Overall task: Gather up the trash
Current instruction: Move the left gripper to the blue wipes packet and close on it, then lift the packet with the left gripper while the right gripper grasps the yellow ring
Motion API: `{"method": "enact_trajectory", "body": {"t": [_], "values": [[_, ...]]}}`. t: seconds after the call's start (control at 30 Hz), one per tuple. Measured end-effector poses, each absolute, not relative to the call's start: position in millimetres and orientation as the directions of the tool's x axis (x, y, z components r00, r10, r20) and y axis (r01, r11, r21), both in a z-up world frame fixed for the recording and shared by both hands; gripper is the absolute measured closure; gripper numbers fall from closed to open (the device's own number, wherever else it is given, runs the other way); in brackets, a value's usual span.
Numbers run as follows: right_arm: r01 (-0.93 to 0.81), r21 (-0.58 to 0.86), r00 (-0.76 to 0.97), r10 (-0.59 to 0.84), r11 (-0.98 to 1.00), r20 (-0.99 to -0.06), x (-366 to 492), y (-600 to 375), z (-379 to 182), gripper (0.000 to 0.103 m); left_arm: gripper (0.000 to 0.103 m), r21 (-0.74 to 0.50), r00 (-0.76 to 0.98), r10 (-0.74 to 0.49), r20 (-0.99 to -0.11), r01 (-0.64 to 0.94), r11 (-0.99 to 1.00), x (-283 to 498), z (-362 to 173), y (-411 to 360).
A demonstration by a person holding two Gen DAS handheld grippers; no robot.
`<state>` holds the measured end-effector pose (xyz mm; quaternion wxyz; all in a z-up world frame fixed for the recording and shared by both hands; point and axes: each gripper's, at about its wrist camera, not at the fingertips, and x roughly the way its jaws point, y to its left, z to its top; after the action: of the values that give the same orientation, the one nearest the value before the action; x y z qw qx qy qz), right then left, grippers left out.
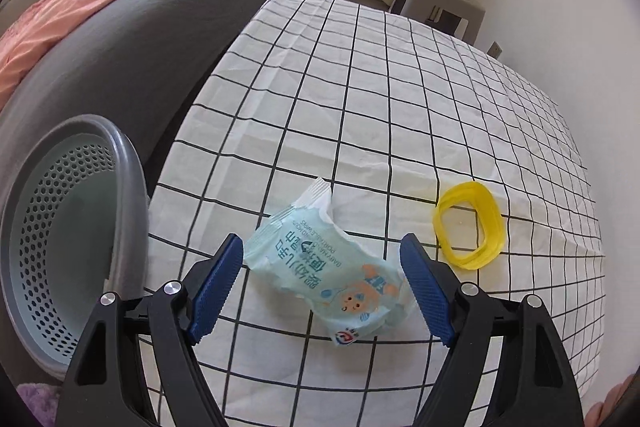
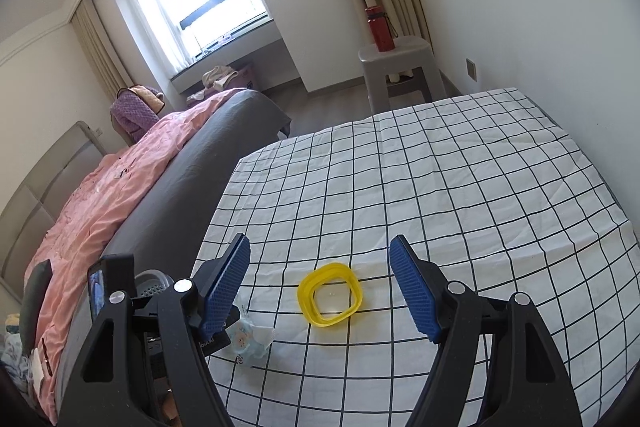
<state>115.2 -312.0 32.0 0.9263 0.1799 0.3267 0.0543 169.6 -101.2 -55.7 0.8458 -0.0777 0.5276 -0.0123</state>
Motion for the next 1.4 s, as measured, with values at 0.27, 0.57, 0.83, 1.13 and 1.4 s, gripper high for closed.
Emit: {"method": "enact_trajectory", "body": {"t": [0.27, 0.57, 0.83, 1.13, 1.4], "values": [[0.025, 0.384, 0.782, 0.221, 0.923, -0.582, 114, -322, 33, 0.032, 0.026, -0.135, 0.400, -0.081, -0.913, -0.106, 0.985, 179, -78, -101], [0.014, 0.384, 0.776, 0.232, 0.923, -0.586, 115, -316, 31, 0.032, 0.028, -0.103, 0.417, -0.068, -0.906, -0.060, 0.993, 174, -87, -108], [0.008, 0.369, 0.763, 0.233, 0.929, -0.603, 119, -308, 26, 0.032, 0.060, -0.119, 0.455, -0.113, -0.883, 0.015, 0.993, 156, -83, -101], [0.002, 0.345, 0.731, 0.234, 0.938, -0.641, 126, -298, 8, 0.032, 0.068, -0.105, 0.510, -0.118, -0.852, 0.054, 0.993, 141, -67, -86], [-0.023, 0.289, 0.683, 0.226, 0.957, -0.695, 139, -280, -19, 0.032, 0.069, -0.101, 0.579, -0.124, -0.806, 0.072, 0.992, 133, -40, -69]]}}
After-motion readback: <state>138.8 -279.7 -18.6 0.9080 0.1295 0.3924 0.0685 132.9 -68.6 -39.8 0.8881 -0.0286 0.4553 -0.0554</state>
